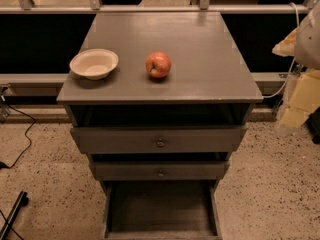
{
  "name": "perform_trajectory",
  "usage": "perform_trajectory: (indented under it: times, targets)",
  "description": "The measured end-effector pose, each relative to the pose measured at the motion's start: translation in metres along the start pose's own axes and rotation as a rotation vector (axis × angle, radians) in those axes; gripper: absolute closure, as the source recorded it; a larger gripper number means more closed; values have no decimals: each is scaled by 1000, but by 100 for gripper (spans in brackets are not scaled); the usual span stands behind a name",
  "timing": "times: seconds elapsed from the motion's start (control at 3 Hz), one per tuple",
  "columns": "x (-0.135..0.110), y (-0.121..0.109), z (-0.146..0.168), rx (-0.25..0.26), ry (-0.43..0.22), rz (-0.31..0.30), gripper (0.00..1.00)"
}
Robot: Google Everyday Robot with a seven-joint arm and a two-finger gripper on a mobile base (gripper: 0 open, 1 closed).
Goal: Place apple into bottom drawer
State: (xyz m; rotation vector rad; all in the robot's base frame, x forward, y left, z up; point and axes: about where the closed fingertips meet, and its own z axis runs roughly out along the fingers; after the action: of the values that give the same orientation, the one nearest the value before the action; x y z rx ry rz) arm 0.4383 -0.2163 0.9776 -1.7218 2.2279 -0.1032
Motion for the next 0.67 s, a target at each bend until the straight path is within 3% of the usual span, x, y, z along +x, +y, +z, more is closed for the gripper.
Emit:
perform_trajectory:
  times: [0.33,0.67]
  targets:
    - [0,0,0,0,0,0,0]
    - [-26,-10,15,2,-54,-47,0]
